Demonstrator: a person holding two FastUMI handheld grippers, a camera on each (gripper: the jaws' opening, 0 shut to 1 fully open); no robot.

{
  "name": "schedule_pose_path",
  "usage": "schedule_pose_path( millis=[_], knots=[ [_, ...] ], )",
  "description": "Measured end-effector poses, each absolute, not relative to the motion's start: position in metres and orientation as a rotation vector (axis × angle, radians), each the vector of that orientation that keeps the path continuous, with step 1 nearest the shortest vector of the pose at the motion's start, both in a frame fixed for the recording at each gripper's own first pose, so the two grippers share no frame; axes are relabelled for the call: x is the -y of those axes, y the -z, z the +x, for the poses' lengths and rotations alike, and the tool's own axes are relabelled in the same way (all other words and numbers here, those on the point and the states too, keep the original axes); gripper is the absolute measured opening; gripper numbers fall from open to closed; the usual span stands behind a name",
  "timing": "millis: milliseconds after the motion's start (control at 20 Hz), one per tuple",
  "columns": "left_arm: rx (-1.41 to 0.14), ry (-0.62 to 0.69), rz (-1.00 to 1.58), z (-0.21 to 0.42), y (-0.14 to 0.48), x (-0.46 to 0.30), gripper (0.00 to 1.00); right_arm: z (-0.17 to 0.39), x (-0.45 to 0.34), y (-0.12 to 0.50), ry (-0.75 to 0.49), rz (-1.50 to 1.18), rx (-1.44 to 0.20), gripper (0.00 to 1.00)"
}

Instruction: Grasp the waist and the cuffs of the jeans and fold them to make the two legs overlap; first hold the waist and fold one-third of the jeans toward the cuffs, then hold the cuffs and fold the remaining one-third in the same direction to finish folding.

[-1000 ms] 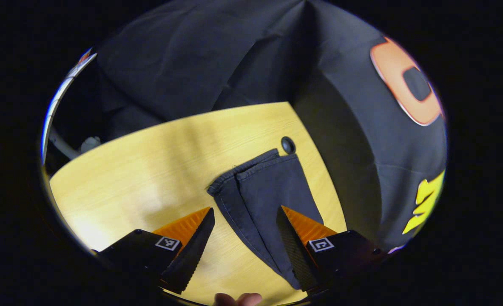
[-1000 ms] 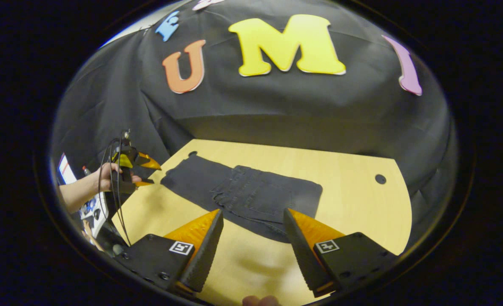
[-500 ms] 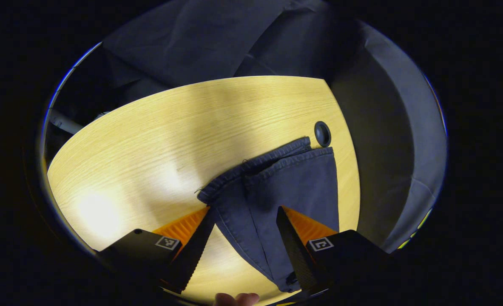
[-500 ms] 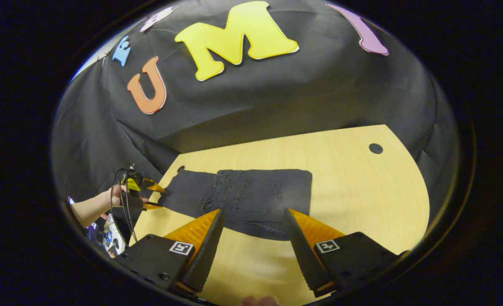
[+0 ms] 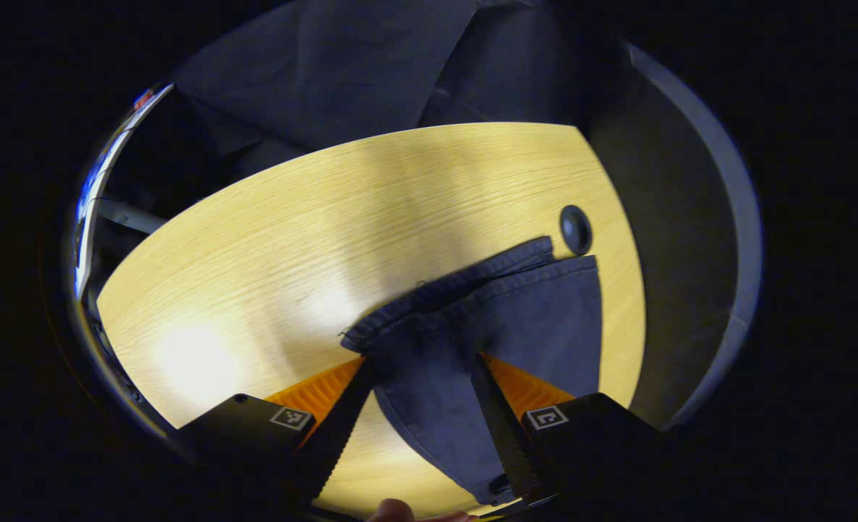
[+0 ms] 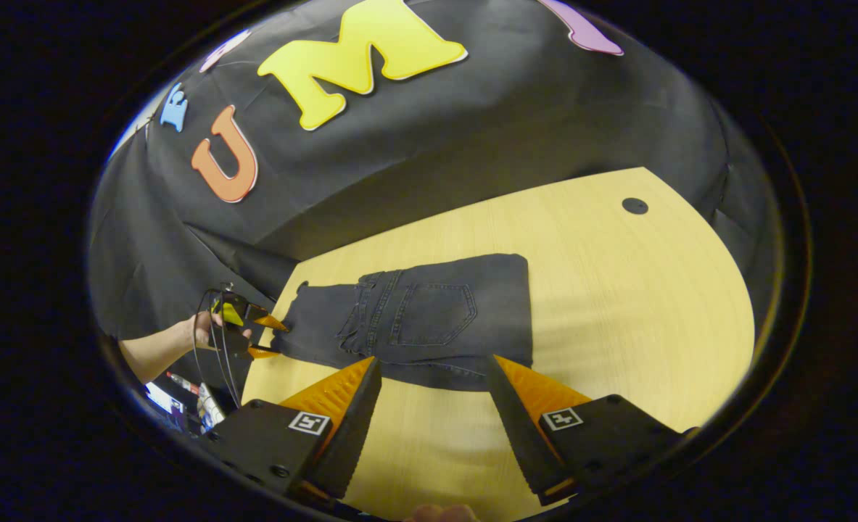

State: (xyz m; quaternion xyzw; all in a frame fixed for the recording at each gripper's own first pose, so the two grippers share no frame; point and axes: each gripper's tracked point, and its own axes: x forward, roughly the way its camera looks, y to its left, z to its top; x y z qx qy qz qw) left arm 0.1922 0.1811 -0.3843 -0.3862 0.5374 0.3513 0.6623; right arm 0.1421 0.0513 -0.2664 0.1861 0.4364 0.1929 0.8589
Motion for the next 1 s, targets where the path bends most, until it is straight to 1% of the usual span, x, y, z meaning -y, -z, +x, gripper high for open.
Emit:
schedule_pose_path(
  millis=[50, 100, 200, 250, 300, 350, 450, 500, 600, 650, 700, 750, 800, 850, 900, 950, 1000],
  knots=[
    [-1.237, -0.805, -0.846, 0.191, 0.386, -0.181, 1.00, 0.141, -0.050, 0.270, -0.393, 0.403, -0.917, 0.90],
    [-1.249, -0.821, -0.823, 0.189, 0.385, -0.183, 0.91, 0.139, -0.047, 0.274, -0.379, 0.419, -0.923, 0.90],
    [-1.258, -0.876, -0.773, 0.185, 0.385, -0.187, 0.86, 0.138, -0.038, 0.283, -0.343, 0.430, -0.931, 0.90],
    [-1.245, -0.892, -0.769, 0.186, 0.385, -0.187, 0.75, 0.136, -0.032, 0.288, -0.329, 0.411, -0.926, 0.90],
    [-1.241, -0.890, -0.758, 0.189, 0.382, -0.188, 0.77, 0.136, -0.027, 0.292, -0.314, 0.392, -0.917, 0.90],
    [-1.237, -0.877, -0.743, 0.193, 0.381, -0.188, 0.67, 0.137, -0.022, 0.291, -0.303, 0.384, -0.906, 0.90],
    [-1.193, -0.856, -0.748, 0.201, 0.385, -0.183, 0.63, 0.138, -0.012, 0.291, -0.280, 0.382, -0.896, 0.90],
    [-1.168, -0.859, -0.759, 0.206, 0.386, -0.182, 0.49, 0.138, -0.008, 0.293, -0.269, 0.382, -0.897, 0.90],
    [-1.135, -0.868, -0.757, 0.212, 0.388, -0.179, 0.28, 0.138, -0.004, 0.295, -0.254, 0.394, -0.906, 0.90],
    [-1.118, -0.865, -0.751, 0.213, 0.391, -0.177, 0.20, 0.136, -0.005, 0.295, -0.252, 0.399, -0.909, 0.90],
    [-1.103, -0.857, -0.750, 0.214, 0.391, -0.177, 0.17, 0.136, -0.006, 0.293, -0.253, 0.398, -0.911, 0.90],
    [-1.091, -0.834, -0.741, 0.215, 0.389, -0.175, 0.12, 0.134, -0.006, 0.291, -0.258, 0.389, -0.908, 0.97],
    [-1.071, -0.797, -0.721, 0.214, 0.385, -0.174, 0.09, 0.134, -0.005, 0.286, -0.263, 0.371, -0.895, 0.90],
    [-1.043, -0.756, -0.692, 0.214, 0.381, -0.173, 0.06, 0.130, -0.003, 0.278, -0.265, 0.345, -0.872, 0.90],
    [-1.013, -0.713, -0.666, 0.216, 0.375, -0.170, 0.05, 0.129, 0.000, 0.267, -0.265, 0.311, -0.842, 0.83],
    [-0.980, -0.669, -0.645, 0.218, 0.367, -0.166, 0.04, 0.128, 0.002, 0.256, -0.262, 0.278, -0.810, 0.92],
    [-0.944, -0.624, -0.632, 0.222, 0.357, -0.162, 0.04, 0.127, 0.002, 0.243, -0.260, 0.252, -0.777, 0.92]
  ],
)
